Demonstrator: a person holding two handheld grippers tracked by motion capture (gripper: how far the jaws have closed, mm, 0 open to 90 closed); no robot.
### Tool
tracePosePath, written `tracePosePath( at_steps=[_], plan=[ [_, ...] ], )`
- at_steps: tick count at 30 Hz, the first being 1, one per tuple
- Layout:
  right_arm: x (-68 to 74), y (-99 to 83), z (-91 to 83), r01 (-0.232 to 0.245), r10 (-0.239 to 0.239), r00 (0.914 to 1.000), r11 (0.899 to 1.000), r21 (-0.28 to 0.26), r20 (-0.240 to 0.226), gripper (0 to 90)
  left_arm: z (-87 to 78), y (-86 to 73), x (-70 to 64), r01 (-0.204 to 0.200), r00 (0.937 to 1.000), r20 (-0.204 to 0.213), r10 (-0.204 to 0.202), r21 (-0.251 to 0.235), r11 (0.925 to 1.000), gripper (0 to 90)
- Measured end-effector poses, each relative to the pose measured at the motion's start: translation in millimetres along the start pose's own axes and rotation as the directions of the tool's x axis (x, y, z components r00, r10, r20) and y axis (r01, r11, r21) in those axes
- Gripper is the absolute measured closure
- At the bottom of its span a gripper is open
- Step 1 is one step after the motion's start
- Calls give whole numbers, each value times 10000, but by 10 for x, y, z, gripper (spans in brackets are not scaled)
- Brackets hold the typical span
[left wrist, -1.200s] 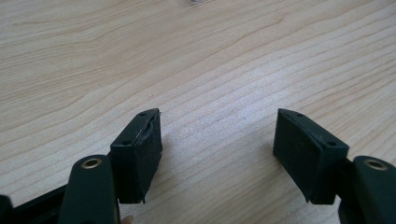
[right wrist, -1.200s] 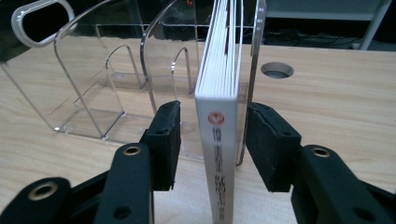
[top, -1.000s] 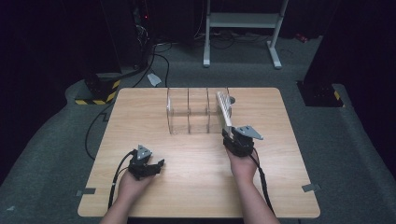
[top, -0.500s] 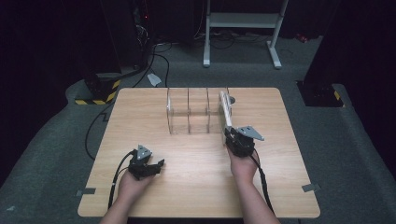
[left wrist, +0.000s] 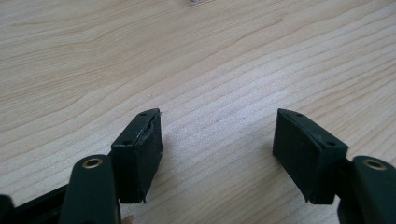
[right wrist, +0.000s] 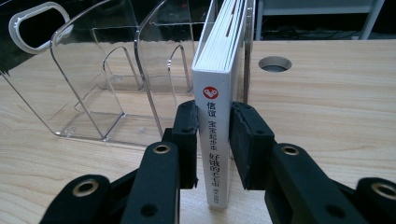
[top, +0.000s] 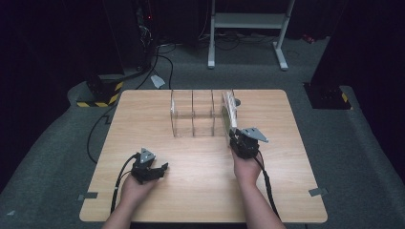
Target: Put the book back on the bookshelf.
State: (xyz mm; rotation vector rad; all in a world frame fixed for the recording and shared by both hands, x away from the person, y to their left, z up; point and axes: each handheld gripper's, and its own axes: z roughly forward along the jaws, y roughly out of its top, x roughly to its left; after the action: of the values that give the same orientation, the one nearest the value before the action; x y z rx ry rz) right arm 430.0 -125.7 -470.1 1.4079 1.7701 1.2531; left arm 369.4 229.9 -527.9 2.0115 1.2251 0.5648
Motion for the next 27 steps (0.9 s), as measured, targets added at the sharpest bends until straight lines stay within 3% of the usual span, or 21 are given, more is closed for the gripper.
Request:
tracePosePath(
  at_steps=[27],
  plan=[
    [36, 52, 80, 89, -90, 9996, 10000, 37, 275, 718, 4, 3, 3, -12, 10000, 28, 12, -12, 10000, 330]
  ],
)
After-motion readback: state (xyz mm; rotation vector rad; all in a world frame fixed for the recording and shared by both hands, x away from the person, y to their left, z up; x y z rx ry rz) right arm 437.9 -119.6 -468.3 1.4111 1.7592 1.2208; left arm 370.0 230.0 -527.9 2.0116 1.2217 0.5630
